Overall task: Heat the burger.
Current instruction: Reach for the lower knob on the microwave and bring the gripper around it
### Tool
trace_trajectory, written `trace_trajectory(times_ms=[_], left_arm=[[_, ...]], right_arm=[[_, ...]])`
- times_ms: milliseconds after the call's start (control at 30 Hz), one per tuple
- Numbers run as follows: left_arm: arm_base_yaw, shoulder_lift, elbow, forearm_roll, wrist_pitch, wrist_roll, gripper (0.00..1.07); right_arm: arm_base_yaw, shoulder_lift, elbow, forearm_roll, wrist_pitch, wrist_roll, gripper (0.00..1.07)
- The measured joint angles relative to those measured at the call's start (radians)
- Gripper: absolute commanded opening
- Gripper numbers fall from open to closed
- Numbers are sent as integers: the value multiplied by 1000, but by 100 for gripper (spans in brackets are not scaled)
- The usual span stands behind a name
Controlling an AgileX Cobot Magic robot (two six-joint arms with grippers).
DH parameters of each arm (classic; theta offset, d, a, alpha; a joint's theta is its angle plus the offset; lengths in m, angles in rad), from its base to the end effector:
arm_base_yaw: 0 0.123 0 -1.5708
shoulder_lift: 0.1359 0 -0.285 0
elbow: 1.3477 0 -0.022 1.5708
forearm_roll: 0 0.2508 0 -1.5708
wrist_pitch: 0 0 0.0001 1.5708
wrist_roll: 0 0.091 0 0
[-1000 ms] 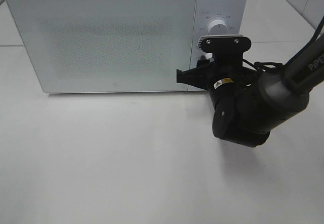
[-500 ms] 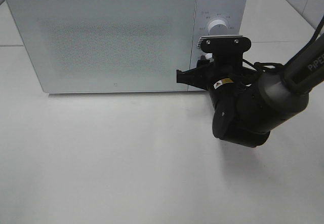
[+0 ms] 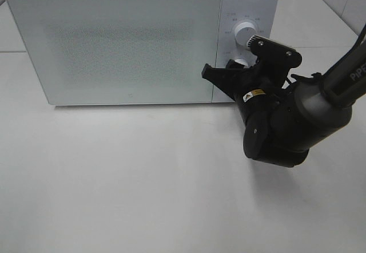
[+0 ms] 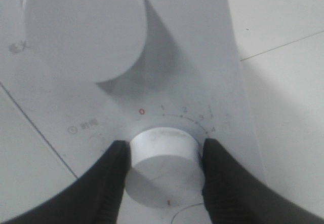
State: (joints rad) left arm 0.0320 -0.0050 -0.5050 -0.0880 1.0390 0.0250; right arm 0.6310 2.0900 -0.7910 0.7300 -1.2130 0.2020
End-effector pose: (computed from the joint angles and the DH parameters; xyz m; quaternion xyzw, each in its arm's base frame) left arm -0.0053 -0.0071 0.2807 -0.0015 0.8440 -0.0287 0.5355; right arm 0.3186 0.1624 0.1143 0.1769 0.7142 0.1322 0.6642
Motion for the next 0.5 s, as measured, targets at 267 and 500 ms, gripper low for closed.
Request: trace_trajectory(times_ms=[267,500], left_arm=[[0,0,0,0,0,0,89],[0,0,0,0,0,0,89]], right_arm=[[-10,0,11,-49,-5,301,0],[-12,2,15,-63,-7,587,0]])
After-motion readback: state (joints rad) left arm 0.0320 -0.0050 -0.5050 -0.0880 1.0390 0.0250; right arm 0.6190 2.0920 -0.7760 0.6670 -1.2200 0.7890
